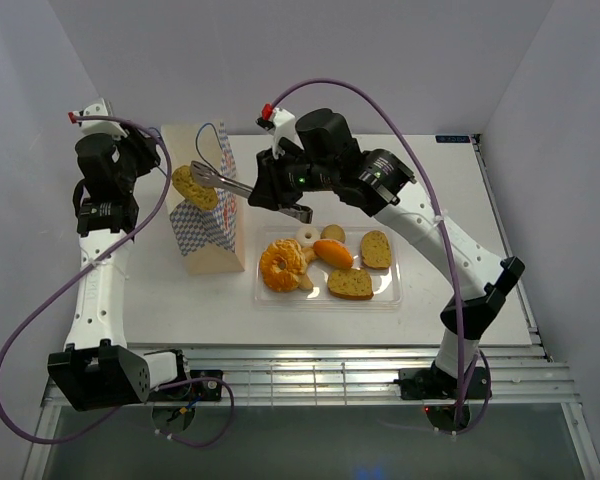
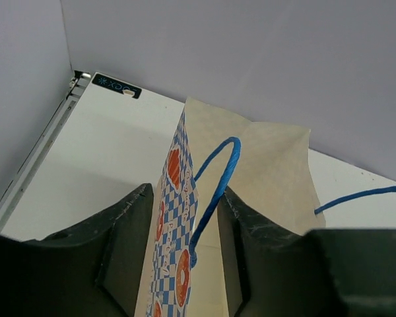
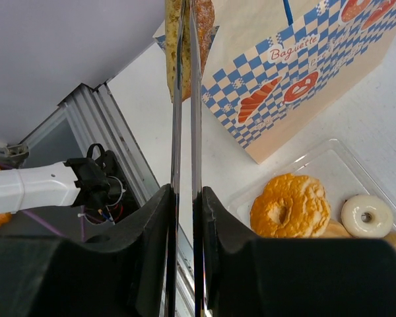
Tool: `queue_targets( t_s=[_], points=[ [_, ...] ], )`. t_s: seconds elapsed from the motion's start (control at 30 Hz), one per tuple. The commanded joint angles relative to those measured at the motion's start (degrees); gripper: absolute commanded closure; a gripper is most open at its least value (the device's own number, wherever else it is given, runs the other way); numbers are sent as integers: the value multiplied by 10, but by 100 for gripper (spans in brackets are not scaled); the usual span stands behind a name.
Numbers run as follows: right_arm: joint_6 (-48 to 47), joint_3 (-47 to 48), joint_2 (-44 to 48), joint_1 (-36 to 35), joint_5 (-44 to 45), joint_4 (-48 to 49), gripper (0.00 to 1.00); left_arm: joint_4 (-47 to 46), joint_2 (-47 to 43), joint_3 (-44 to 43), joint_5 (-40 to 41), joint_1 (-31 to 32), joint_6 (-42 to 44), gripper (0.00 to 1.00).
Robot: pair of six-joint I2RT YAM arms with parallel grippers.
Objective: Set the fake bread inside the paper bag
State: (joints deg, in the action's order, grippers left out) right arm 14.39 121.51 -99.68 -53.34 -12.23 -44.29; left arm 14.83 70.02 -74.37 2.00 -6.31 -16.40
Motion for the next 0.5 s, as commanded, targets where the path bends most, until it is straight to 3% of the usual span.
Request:
queue_targets(
  t_s=[0.0, 0.37, 0.47],
  points=[
    [-3, 51, -17, -3, -13, 49, 91, -24, 2, -11, -59, -8, -8, 48],
    [6, 86, -87, 2, 39, 83, 92, -46, -20, 33, -95, -11, -21, 75],
    [13, 89, -102, 10, 48, 93, 92, -51, -30, 48, -101, -10, -26, 87]
  ],
)
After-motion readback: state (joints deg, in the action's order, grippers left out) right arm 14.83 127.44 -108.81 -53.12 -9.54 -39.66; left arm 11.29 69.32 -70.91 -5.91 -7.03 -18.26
